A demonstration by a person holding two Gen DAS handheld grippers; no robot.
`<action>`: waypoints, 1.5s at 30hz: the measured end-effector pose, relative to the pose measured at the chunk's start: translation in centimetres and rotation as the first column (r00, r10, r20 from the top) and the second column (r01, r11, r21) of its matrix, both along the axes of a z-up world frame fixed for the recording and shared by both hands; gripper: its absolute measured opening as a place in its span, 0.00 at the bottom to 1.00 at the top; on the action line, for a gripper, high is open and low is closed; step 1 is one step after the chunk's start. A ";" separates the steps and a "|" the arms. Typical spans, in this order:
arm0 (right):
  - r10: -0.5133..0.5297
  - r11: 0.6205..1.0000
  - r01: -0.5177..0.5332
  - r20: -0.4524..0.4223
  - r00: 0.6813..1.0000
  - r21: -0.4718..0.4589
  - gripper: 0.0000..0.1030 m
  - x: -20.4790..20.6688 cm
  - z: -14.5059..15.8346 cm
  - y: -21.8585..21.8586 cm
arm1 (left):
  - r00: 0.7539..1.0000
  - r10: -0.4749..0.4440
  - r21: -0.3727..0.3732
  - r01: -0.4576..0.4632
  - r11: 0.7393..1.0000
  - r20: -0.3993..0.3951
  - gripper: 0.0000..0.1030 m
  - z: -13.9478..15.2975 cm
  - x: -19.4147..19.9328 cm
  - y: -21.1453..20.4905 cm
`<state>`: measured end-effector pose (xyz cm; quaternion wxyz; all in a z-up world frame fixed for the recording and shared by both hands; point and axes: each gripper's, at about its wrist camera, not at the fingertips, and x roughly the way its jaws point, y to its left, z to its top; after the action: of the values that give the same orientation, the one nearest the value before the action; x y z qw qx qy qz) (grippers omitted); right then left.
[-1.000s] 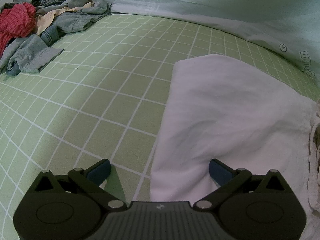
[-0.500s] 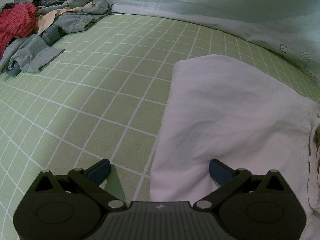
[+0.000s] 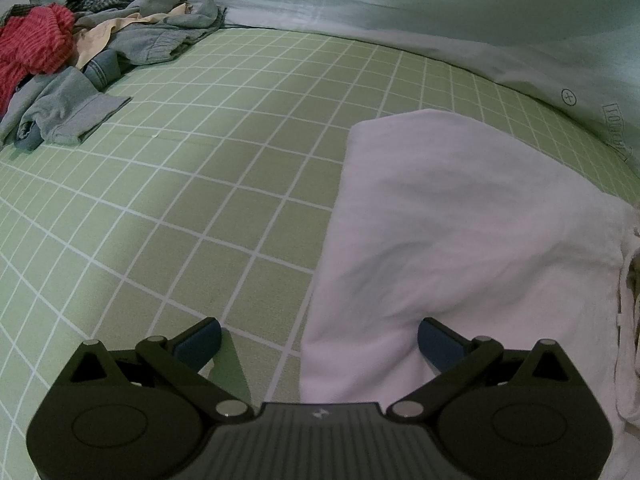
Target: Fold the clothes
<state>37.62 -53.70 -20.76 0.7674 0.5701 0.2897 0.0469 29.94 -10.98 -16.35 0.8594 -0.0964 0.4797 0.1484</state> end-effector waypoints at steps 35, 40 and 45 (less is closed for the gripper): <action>0.474 0.869 -0.410 0.234 0.849 -0.277 0.15 -1.3 15.0 22.9 | 0.926 -0.350 -0.004 0.353 0.936 -0.141 1.00 3.8 -2.7 2.4; 0.536 0.834 -0.498 0.135 0.834 -0.237 0.15 -0.7 12.9 26.6 | 0.931 -0.340 -0.024 0.340 0.940 -0.131 1.00 3.9 -3.0 4.5; 0.601 0.771 -0.588 -0.029 0.799 -0.245 0.15 -0.3 9.4 30.7 | 0.946 -0.284 -0.037 0.282 0.959 -0.153 1.00 3.4 -3.6 6.8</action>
<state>37.32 -23.04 -11.35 0.7836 0.3502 0.4389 0.2658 26.36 -4.21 -12.91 0.8306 -0.0209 0.5558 0.0270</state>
